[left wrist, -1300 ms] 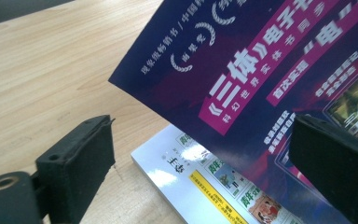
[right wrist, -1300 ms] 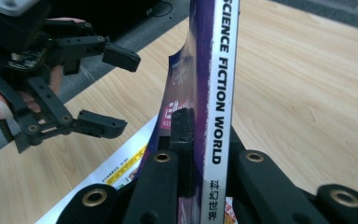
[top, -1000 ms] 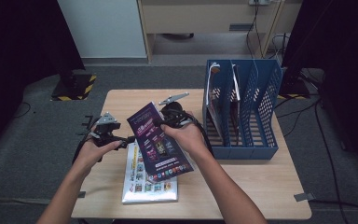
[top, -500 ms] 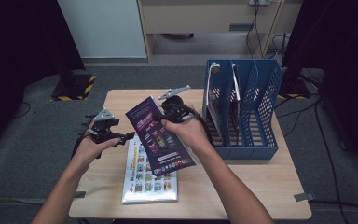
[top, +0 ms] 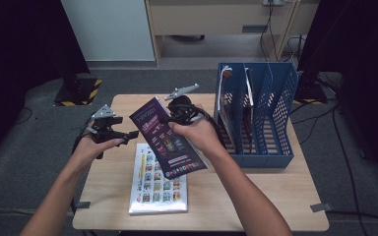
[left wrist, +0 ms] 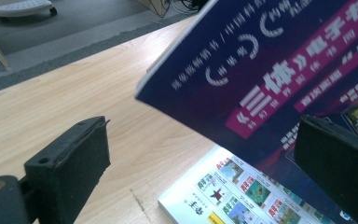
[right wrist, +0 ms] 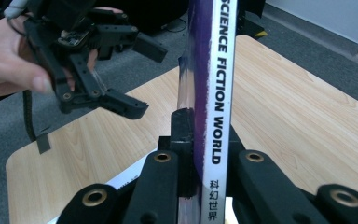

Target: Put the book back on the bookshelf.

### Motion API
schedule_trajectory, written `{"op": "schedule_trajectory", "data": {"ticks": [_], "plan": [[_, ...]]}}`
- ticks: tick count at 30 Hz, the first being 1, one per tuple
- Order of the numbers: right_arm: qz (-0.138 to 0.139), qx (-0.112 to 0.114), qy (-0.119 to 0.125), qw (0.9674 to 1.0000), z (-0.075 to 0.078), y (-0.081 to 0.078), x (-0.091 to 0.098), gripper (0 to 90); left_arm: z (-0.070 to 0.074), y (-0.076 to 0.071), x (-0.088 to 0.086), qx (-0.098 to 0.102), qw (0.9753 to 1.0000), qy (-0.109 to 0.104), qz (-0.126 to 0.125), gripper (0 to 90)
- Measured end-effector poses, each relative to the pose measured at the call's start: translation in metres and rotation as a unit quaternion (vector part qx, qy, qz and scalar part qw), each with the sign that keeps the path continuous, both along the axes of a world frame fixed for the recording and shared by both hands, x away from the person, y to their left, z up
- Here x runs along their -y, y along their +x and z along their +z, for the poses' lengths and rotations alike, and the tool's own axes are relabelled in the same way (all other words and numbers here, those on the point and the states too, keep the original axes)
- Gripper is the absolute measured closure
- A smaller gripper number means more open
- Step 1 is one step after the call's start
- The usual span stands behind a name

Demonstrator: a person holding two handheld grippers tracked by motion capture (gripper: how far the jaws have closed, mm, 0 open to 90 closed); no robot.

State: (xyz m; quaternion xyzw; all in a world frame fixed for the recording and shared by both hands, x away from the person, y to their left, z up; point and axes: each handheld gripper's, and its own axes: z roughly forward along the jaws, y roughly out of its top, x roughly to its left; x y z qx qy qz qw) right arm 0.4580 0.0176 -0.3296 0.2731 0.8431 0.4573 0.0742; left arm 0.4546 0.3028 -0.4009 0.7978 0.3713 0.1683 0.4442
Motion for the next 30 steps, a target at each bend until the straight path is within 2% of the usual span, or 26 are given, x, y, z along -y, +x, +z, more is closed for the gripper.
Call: {"op": "schedule_trajectory", "data": {"ticks": [6,9,13,22,30], "plan": [[0.007,0.001,-0.002,1.0000,0.002,0.000,-0.001,82.8,0.004,0.005,-0.002,0.003,1.0000,-0.002,-0.001,3.1],[0.011,0.004,-0.003,0.9999,0.005,-0.001,0.000,82.8,0.007,0.004,-0.003,0.007,0.9999,-0.011,0.000,3.0],[0.019,0.010,-0.004,0.9998,0.010,-0.003,0.000,82.8,0.011,0.003,-0.004,0.014,0.9999,-0.006,-0.001,2.9],[0.036,0.021,-0.005,0.9991,0.020,-0.008,-0.001,82.8,0.020,0.002,-0.006,0.024,0.9997,-0.008,0.003,2.7],[0.048,0.025,-0.008,0.9985,0.023,-0.011,0.001,82.8,0.026,0.002,-0.004,0.037,0.9993,-0.002,-0.010,2.5]]}}
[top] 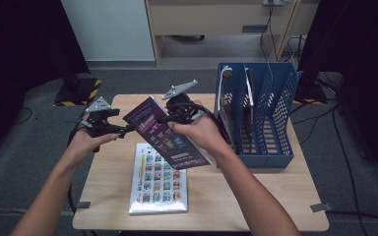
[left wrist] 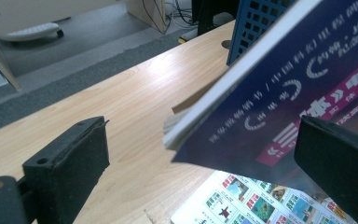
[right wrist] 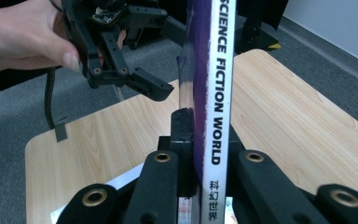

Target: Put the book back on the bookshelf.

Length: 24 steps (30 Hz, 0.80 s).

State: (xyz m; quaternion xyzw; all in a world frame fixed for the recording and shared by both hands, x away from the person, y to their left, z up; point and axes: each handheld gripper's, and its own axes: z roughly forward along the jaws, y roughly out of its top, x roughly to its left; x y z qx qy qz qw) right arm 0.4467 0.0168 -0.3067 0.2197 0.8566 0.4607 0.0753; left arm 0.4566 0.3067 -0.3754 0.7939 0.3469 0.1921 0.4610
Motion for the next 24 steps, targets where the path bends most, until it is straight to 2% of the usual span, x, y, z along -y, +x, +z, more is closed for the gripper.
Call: {"op": "schedule_trajectory", "data": {"ticks": [8,11,15,17,20,24], "plan": [[0.012,0.005,0.003,0.9999,0.009,0.001,0.001,82.8,0.006,0.002,0.003,0.009,0.9998,-0.003,-0.020,2.4],[0.018,0.007,0.001,0.9998,0.012,0.001,0.001,82.8,0.010,0.002,0.004,0.013,0.9992,-0.019,-0.033,2.3],[0.023,0.008,0.005,0.9997,0.019,0.000,0.002,82.8,0.016,0.002,0.007,0.020,0.9982,-0.023,-0.051,1.1],[0.024,0.011,0.011,0.9996,0.021,0.001,0.003,82.8,0.017,0.004,0.007,0.017,0.9977,-0.041,-0.051,1.5],[0.026,0.011,0.013,0.9995,0.022,0.000,0.003,82.8,0.017,0.006,0.007,0.011,0.9973,-0.050,-0.052,2.2],[0.027,0.010,0.014,0.9995,0.023,0.000,0.003,82.8,0.017,0.005,0.007,0.007,0.9966,-0.058,-0.058,8.8]]}}
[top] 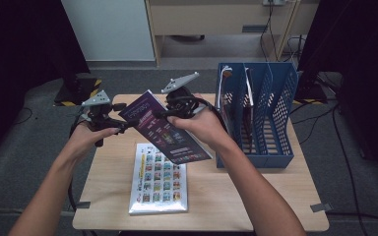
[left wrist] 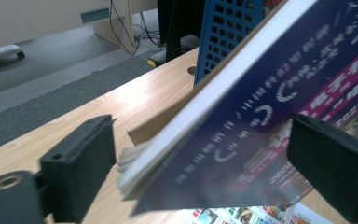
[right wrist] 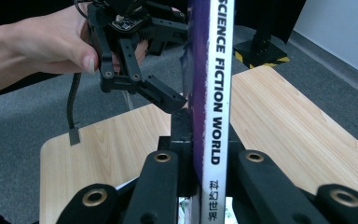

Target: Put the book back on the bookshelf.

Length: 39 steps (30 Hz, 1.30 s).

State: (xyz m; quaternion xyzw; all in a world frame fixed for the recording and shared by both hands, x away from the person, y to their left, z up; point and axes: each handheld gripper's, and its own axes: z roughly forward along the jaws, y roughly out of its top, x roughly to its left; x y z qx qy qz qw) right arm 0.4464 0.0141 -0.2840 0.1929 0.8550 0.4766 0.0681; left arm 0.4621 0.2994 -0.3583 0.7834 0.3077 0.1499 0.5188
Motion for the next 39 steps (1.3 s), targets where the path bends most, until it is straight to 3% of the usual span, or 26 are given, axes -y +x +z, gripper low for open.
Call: {"op": "schedule_trajectory", "data": {"ticks": [8,16,23,27,39], "plan": [[-0.002,0.001,-0.002,1.0000,0.000,0.002,-0.001,82.9,-0.002,0.001,0.001,-0.013,0.9998,0.000,-0.012,18.0],[-0.015,-0.001,-0.015,0.9998,-0.005,0.007,0.001,82.8,-0.004,-0.004,0.008,-0.011,0.9994,0.019,-0.029,44.7],[-0.030,-0.007,-0.018,0.9994,-0.013,0.011,0.005,82.8,-0.010,-0.006,0.009,-0.021,0.9993,0.020,-0.021,68.1],[-0.032,-0.005,-0.024,0.9992,-0.015,0.012,0.004,82.8,-0.011,-0.007,0.010,-0.021,0.9994,0.020,-0.019,73.5],[-0.042,-0.008,-0.024,0.9988,-0.019,0.016,0.004,82.6,0.000,-0.010,0.004,-0.010,0.9994,0.029,-0.012,76.5]]}}
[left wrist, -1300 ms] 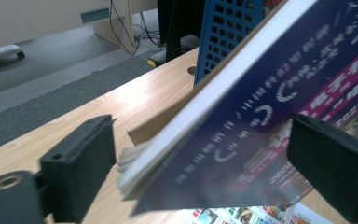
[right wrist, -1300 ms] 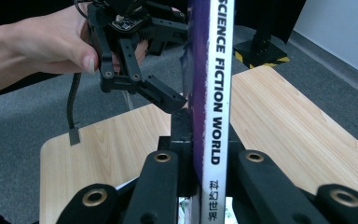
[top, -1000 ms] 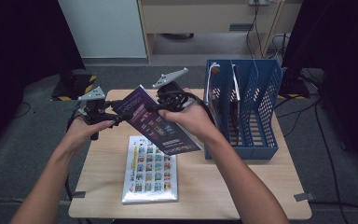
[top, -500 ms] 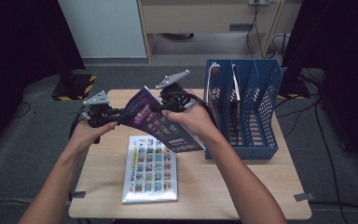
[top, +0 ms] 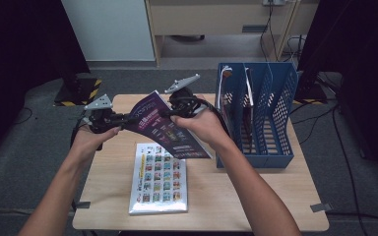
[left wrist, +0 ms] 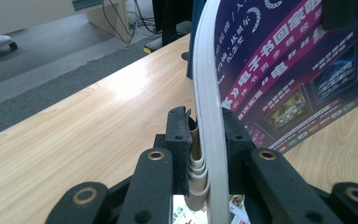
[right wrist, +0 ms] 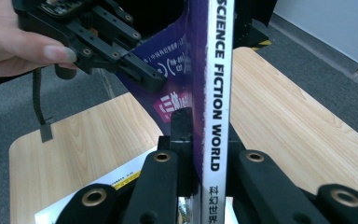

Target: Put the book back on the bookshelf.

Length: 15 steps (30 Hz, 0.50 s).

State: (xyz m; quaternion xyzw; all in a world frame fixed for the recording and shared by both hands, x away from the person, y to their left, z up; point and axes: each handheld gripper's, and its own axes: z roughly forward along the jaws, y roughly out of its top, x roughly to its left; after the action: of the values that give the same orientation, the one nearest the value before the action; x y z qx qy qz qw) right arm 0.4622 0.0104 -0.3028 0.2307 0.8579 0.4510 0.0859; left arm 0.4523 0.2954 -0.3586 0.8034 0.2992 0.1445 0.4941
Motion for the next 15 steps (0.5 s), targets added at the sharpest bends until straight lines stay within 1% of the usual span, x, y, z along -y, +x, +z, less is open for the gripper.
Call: {"op": "schedule_trajectory", "data": {"ticks": [2,6,8,15], "plan": [[-0.002,0.001,0.000,1.0000,0.000,0.001,0.001,82.5,0.004,0.000,-0.001,0.003,1.0000,0.001,0.000,76.8],[-0.005,0.000,0.002,1.0000,0.001,0.002,0.001,82.4,0.010,0.001,-0.001,0.006,0.9999,0.014,0.001,77.3],[-0.007,-0.001,0.004,1.0000,0.001,0.003,0.001,82.2,0.015,0.001,-0.001,0.012,0.9997,0.023,0.000,77.6],[-0.011,-0.001,-0.002,0.9999,0.000,0.006,0.003,81.1,0.026,-0.002,0.000,0.020,0.9992,0.033,0.001,78.5]]}}
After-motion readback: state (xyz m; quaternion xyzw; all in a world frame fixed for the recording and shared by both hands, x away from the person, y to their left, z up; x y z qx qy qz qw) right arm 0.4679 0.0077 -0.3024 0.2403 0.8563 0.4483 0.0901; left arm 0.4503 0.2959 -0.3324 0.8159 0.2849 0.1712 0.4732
